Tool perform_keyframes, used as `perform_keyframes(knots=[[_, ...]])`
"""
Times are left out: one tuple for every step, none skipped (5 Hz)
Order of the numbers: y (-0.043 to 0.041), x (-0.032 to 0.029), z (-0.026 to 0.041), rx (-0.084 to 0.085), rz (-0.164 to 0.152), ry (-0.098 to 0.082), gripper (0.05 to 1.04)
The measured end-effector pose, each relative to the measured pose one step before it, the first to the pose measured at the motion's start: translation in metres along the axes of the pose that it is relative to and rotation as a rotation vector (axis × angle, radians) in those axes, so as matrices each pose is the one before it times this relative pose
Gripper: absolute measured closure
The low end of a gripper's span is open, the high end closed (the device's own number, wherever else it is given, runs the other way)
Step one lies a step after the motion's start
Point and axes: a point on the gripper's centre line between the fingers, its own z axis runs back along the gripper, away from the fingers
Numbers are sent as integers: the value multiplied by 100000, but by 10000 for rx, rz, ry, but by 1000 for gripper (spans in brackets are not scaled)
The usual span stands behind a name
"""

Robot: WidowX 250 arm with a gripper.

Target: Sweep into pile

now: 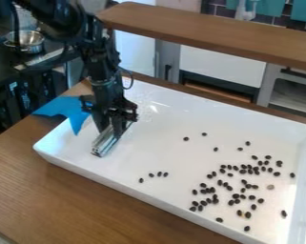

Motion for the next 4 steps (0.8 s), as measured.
perform_keyframes(knots=[[-816,-1625,8,108,-446,205,719],[-1251,-1699,213,-175,-307,361,720],[-1364,-795,-65,-85,-128,215,720],[-1962,-406,-231,-2,-131,14,720]])
